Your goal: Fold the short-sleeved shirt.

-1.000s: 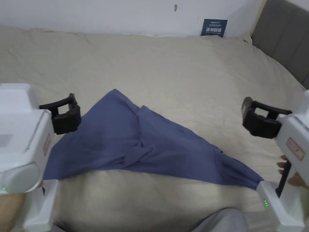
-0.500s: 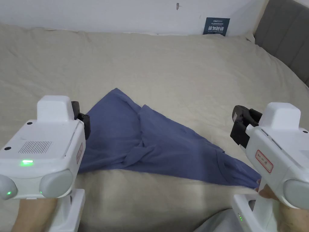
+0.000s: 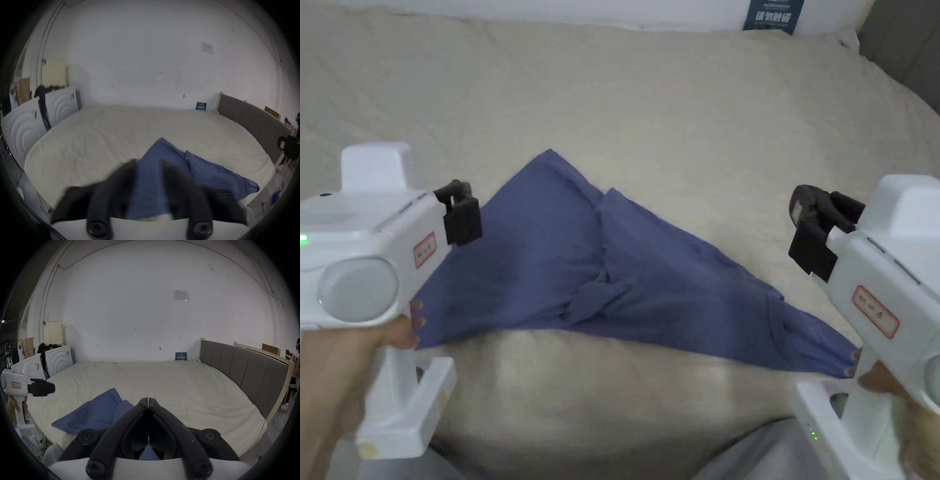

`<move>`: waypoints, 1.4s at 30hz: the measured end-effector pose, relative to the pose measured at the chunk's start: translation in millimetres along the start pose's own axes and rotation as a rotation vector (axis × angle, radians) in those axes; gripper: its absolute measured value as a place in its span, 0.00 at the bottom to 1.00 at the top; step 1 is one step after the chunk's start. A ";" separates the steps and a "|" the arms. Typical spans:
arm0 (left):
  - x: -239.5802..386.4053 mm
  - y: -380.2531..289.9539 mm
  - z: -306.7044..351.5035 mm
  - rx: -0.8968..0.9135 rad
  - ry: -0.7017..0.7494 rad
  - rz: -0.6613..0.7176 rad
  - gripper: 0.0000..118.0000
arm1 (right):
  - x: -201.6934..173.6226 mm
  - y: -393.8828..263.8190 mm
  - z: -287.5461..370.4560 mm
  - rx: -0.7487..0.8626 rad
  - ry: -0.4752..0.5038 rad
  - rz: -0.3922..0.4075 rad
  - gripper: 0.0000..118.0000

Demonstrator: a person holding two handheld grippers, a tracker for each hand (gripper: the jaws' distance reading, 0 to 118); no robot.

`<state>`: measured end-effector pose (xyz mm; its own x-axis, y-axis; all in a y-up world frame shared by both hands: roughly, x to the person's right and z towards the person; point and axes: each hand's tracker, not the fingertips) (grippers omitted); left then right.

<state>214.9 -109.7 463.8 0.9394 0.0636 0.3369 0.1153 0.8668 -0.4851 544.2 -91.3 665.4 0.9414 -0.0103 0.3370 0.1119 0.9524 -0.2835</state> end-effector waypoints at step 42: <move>-113.9 -53.7 -56.7 -0.459 0.074 0.296 0.05 | 45.7 14.0 -182.1 -0.597 0.066 0.120 0.93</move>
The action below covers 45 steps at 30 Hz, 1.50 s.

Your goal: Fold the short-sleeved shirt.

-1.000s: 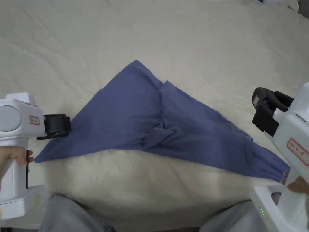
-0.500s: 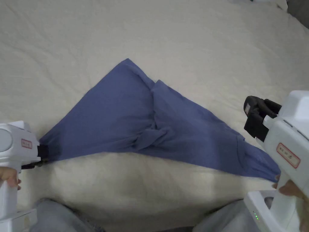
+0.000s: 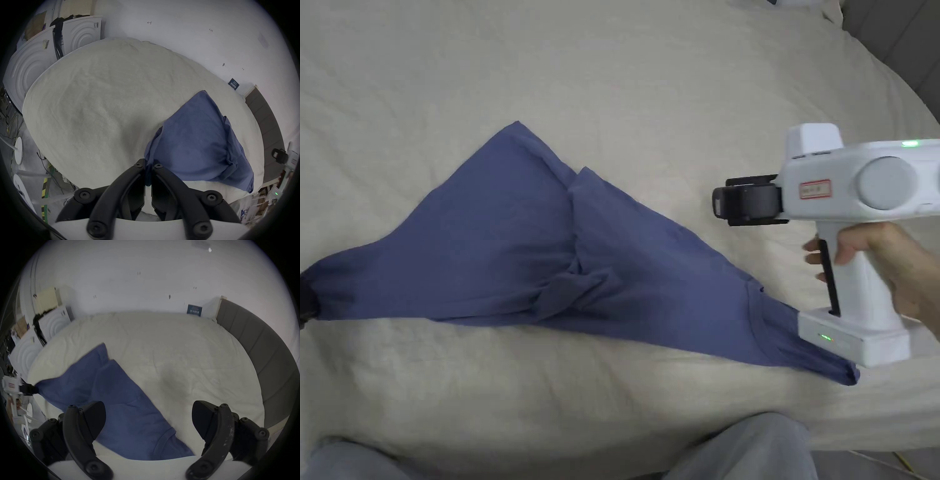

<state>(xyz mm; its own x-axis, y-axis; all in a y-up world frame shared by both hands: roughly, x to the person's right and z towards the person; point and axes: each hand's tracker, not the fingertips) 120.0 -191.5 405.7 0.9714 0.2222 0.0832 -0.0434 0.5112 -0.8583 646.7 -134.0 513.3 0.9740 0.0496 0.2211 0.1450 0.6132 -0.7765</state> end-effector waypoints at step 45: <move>63.5 126.2 179.5 0.583 -0.308 0.131 0.05 | 51.6 70.0 236.8 0.441 0.057 -0.173 0.00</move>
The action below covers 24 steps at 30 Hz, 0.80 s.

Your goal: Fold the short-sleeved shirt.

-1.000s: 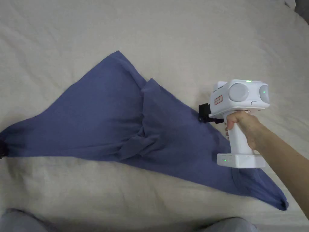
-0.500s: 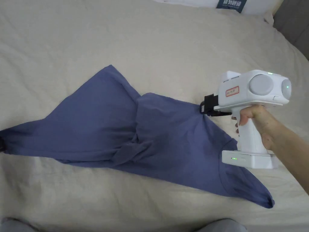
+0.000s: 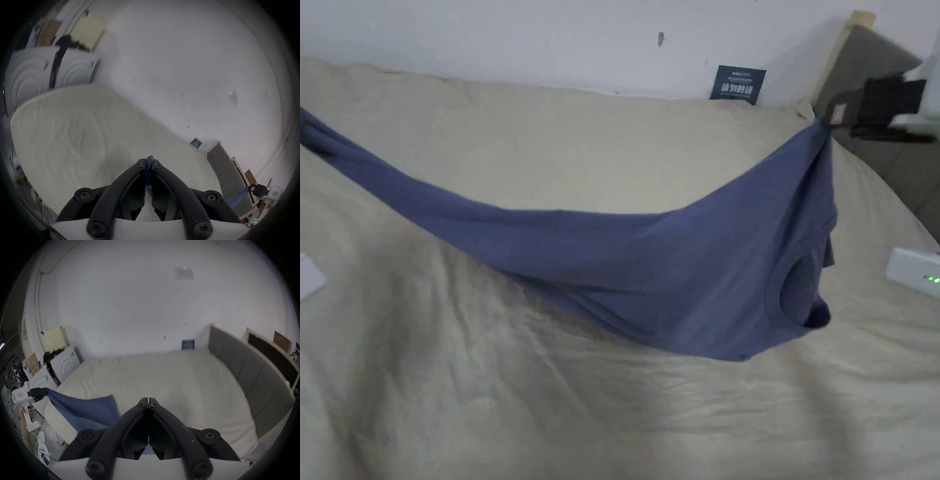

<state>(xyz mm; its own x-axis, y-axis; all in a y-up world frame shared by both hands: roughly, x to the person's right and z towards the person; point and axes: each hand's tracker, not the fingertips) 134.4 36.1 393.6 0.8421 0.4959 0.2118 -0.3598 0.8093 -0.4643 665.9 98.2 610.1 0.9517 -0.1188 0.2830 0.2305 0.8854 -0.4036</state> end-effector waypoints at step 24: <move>182.7 239.2 -68.5 0.169 0.263 -0.317 0.05 | -32.7 257.3 -4.5 0.296 -0.303 0.032 0.00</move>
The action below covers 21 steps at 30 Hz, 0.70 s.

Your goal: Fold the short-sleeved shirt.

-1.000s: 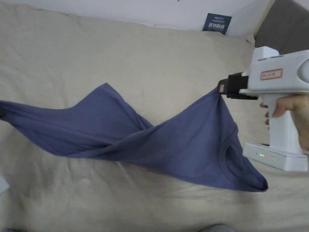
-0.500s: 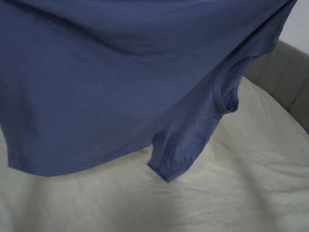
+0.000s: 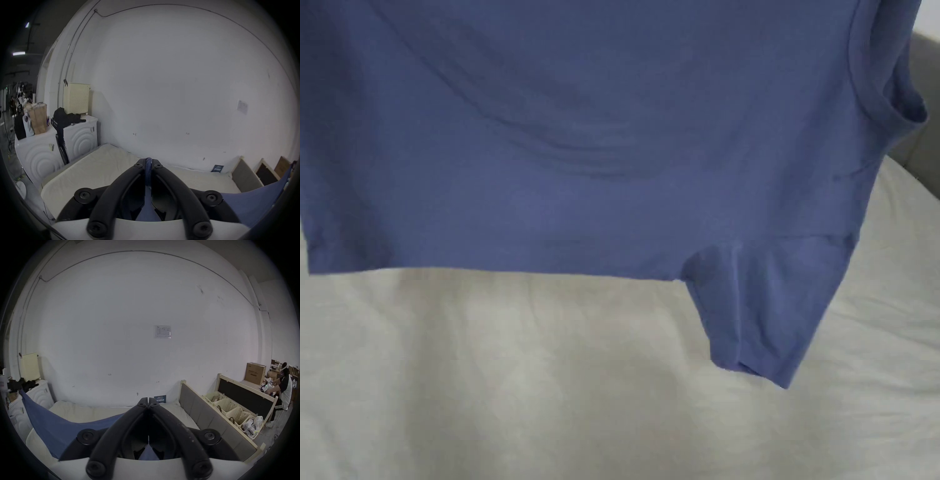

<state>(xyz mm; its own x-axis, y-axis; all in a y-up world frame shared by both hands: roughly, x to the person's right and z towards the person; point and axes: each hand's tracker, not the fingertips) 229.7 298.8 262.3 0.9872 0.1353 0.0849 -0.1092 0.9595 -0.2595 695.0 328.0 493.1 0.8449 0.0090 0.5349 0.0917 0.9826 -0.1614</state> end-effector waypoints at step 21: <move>78.7 -35.8 -193.5 0.159 0.130 -0.107 0.05 | -60.7 11.8 -159.4 0.110 -0.118 -0.041 0.00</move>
<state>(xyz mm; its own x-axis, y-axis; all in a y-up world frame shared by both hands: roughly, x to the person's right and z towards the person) 333.9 227.3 92.1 0.9997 0.0077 -0.0237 -0.0100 0.9950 -0.0995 728.8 309.5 326.5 0.7735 -0.0158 0.6336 0.0605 0.9970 -0.0489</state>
